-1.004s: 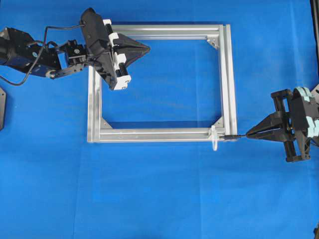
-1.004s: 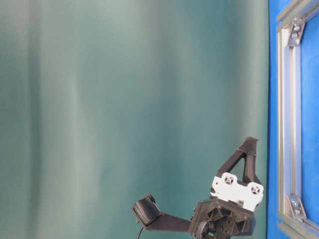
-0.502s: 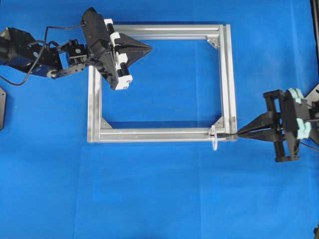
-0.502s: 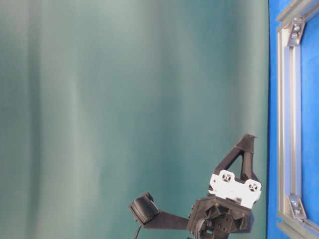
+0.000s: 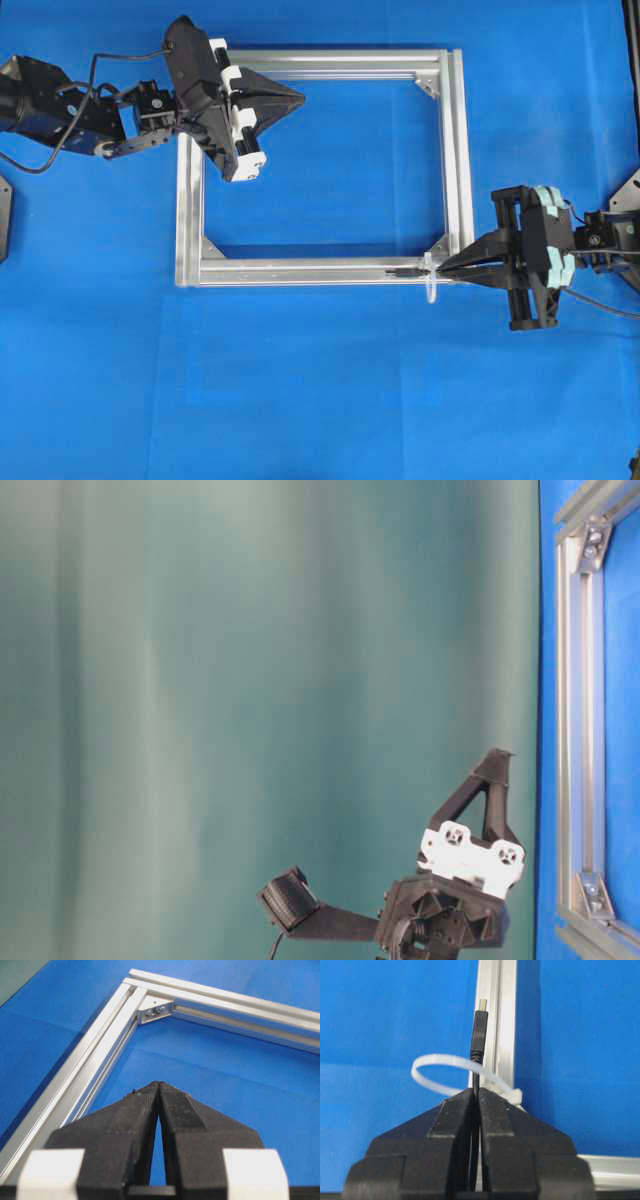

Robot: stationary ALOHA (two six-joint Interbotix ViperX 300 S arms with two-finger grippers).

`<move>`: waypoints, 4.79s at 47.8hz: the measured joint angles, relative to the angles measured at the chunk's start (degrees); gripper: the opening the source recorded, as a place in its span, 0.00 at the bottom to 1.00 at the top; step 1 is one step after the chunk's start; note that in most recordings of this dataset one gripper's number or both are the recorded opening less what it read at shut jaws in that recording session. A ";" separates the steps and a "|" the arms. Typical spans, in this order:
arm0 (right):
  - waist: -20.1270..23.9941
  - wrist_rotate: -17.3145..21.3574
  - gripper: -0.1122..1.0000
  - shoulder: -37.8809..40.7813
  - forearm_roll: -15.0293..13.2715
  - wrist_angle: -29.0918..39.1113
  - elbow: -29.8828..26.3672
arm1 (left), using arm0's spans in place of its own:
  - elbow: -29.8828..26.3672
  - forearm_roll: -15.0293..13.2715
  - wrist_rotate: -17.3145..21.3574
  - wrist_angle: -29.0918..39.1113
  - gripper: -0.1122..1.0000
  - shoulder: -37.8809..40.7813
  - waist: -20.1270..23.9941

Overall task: Insert the wire through the string loop located on the right side.
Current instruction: 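Push the USB plug leftward through the white zip-tie loop, then bring the open left gripper to the plug emerging from the loop, then close the left gripper on the USB plug beyond the loop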

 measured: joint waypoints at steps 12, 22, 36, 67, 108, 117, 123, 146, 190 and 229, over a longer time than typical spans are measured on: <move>0.00 0.00 0.07 0.09 0.00 -0.26 -0.09 | 0.00 0.00 0.00 0.00 0.10 0.09 -0.26; 0.00 0.00 0.07 0.09 0.00 -0.26 -0.09 | 0.00 0.00 -0.09 0.00 0.10 0.00 -2.64; -0.09 0.00 0.07 0.09 -0.09 -0.26 -0.09 | 0.00 0.00 -0.97 0.00 0.10 0.00 -11.87; 0.00 0.00 0.07 0.09 0.00 -0.26 -0.18 | -1.58 0.00 -2.81 1.14 0.10 0.09 -24.35; -0.09 0.00 0.07 0.09 0.00 -0.26 -0.35 | -25.93 0.09 -2.11 18.98 0.10 9.76 -22.50; -0.09 0.00 0.07 0.09 0.00 -0.26 -0.44 | -26.02 0.09 -2.11 19.07 0.10 9.76 -22.50; -0.09 0.00 0.07 0.09 -0.09 -0.26 -0.35 | -25.93 0.09 -2.11 19.07 0.11 9.76 -22.41; -0.09 0.00 0.07 0.09 0.00 -0.26 -0.44 | -25.93 0.09 -2.11 19.42 0.85 9.76 -21.80; 0.00 0.00 0.07 0.18 0.00 -0.18 -0.35 | -27.77 0.09 -2.02 19.86 0.85 16.44 -21.18; 0.00 0.00 0.07 0.18 0.00 -0.18 -0.35 | -27.77 0.00 -2.11 22.15 0.77 16.52 -21.27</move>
